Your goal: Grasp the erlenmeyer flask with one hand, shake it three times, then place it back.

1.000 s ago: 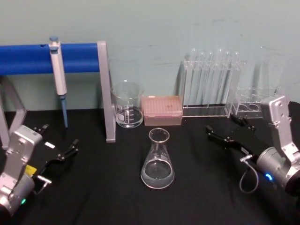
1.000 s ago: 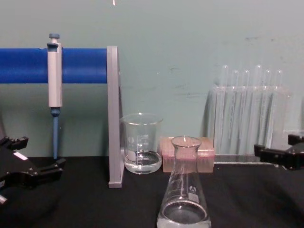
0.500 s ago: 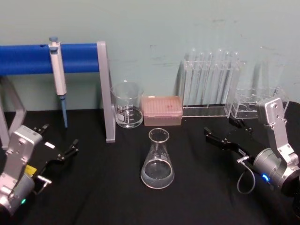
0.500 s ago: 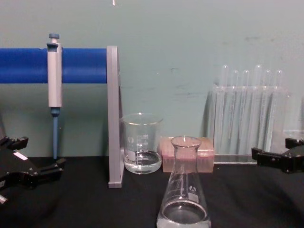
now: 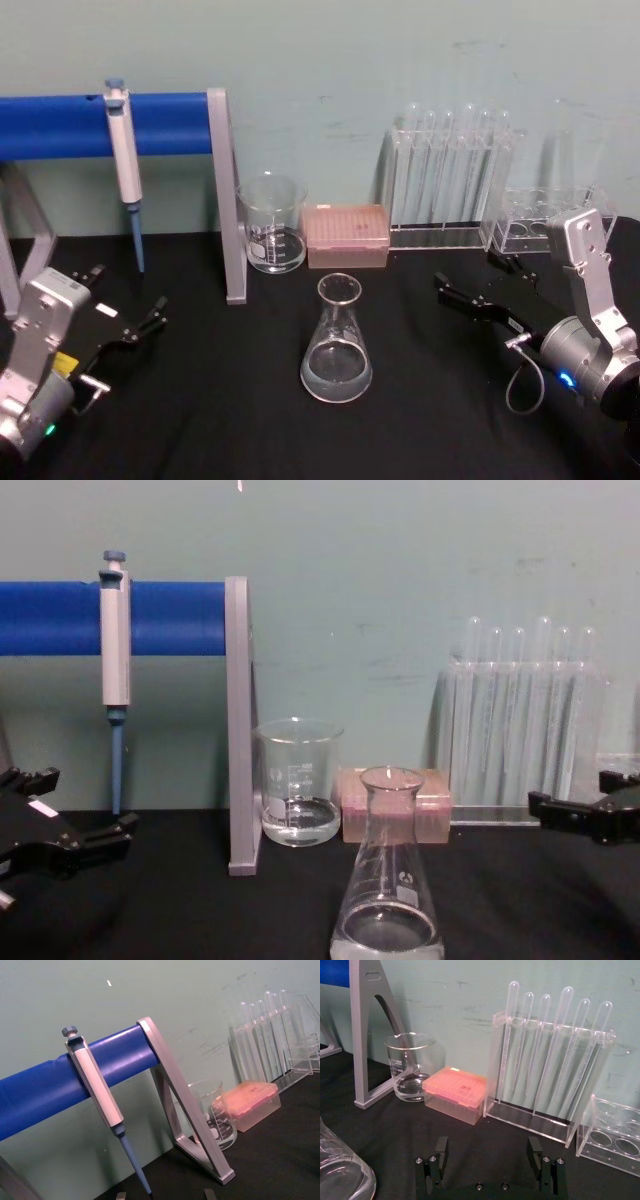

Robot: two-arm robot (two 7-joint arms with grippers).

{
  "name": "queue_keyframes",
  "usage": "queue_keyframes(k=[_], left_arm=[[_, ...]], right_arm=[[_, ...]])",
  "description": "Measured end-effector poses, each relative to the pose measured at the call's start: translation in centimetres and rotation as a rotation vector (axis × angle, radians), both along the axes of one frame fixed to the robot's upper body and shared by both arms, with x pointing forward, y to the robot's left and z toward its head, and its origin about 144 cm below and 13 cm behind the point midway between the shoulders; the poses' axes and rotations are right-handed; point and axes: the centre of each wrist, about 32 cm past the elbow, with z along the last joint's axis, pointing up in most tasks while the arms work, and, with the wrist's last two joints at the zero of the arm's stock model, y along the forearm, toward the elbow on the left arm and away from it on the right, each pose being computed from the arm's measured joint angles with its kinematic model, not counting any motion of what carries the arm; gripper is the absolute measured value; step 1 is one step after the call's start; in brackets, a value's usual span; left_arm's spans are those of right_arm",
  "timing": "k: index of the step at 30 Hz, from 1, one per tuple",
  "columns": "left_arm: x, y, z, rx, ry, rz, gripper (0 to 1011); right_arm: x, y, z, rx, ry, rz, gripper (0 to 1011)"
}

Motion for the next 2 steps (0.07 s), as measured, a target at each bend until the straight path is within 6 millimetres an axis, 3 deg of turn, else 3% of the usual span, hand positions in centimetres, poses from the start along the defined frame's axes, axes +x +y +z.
queue_keyframes(k=[2], left_arm=[[0.00, 0.00, 0.00, 0.000, 0.000, 0.000, 1001]], right_arm=[[0.00, 0.00, 0.00, 0.000, 0.000, 0.000, 1000]])
